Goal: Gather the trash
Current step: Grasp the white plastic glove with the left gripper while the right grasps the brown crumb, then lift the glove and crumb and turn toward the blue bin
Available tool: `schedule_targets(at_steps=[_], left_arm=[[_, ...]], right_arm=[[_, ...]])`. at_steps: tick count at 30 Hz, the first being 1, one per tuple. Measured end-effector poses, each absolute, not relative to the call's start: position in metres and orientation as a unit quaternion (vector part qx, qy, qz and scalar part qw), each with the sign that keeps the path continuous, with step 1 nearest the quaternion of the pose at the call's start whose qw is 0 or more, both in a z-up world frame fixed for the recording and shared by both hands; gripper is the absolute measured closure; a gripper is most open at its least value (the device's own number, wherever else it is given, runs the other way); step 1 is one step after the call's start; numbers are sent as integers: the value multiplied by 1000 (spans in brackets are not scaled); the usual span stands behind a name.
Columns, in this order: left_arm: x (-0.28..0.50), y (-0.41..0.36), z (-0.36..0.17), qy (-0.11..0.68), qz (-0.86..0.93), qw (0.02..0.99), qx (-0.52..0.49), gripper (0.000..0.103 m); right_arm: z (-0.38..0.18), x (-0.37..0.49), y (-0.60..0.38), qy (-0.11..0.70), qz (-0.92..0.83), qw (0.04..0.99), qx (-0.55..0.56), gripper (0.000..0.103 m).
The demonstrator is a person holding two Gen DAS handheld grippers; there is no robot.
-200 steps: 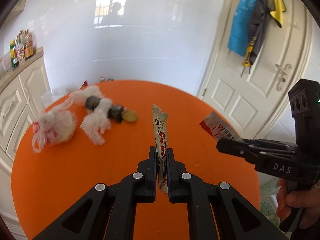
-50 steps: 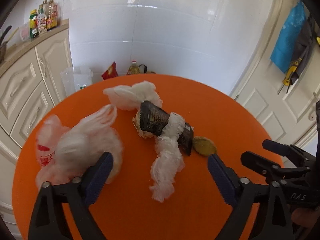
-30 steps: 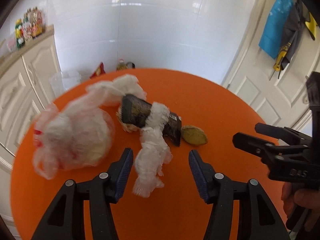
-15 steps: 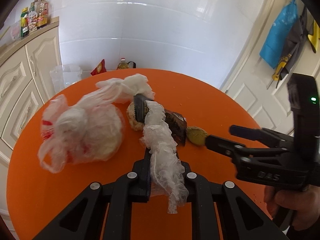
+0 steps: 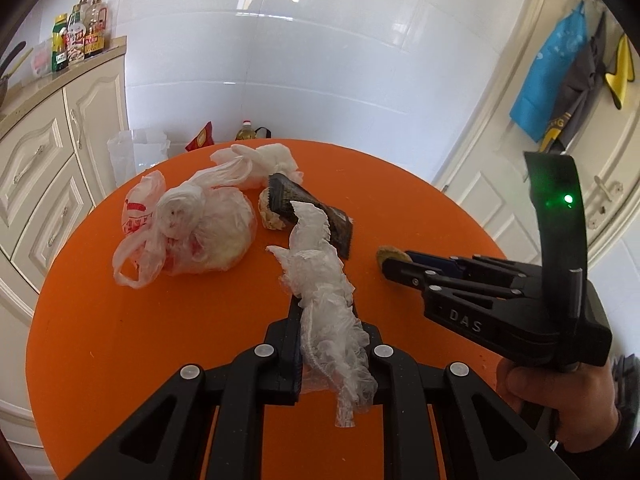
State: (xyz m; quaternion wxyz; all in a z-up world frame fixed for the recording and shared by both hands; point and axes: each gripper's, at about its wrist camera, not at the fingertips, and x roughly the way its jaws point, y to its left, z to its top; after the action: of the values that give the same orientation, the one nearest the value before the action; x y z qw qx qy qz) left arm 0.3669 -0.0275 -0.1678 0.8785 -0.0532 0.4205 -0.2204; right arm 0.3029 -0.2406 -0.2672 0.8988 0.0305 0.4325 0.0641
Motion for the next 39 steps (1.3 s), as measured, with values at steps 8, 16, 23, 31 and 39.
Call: schedule_targets(at_steps=[8, 16, 23, 31, 39], left_arm=[[323, -43, -161, 396, -235, 886, -45, 91], [287, -77, -135, 363, -272, 891, -13, 91], [250, -102, -100, 327, -300, 896, 13, 91], [220, -150, -85, 305, -363, 880, 37, 91], [202, -236, -100, 335, -445, 827, 72, 91]], right_arm=[[-233, 236, -263, 396, 44, 915, 59, 83], [-196, 164, -292, 348, 16, 934, 80, 83], [-164, 110, -321, 302, -20, 949, 91, 83], [-145, 46, -370, 265, -78, 954, 117, 83], [-164, -20, -449, 264, -172, 934, 170, 83]])
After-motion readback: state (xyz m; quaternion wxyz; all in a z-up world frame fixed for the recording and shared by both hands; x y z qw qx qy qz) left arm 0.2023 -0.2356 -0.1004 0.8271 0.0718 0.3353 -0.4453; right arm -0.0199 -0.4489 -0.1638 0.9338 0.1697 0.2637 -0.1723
